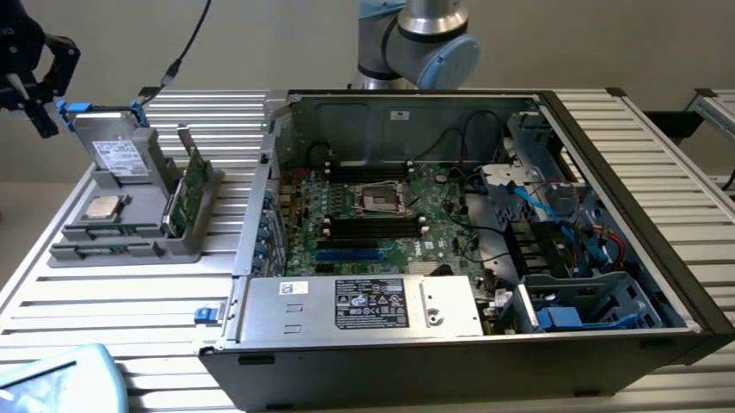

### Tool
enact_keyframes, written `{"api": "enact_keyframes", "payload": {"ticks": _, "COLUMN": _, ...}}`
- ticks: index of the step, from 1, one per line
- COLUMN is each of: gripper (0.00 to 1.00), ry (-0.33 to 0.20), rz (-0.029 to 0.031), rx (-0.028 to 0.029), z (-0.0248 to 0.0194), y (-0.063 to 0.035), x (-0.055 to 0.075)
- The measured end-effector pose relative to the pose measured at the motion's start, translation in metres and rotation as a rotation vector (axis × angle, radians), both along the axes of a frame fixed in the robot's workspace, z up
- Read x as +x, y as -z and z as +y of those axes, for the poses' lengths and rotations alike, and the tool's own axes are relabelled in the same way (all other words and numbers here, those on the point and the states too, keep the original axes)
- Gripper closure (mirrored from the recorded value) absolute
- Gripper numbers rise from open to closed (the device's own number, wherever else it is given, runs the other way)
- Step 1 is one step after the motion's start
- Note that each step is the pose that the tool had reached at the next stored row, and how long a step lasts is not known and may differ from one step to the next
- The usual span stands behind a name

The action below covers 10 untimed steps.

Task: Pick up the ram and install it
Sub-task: 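Pick up the ram and move it above insertion slot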

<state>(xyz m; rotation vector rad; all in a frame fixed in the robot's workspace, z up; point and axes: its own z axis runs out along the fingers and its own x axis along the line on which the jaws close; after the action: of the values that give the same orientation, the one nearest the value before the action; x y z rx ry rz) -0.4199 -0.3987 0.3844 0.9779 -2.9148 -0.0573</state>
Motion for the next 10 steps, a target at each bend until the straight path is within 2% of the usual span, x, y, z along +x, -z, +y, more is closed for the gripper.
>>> {"api": "enact_keyframes", "payload": {"ticks": 10, "gripper": 0.89, "ry": -0.182, "rz": -0.0001, "rx": 0.0023, "z": 0.0, "y": 0.0016, "x": 0.0}}
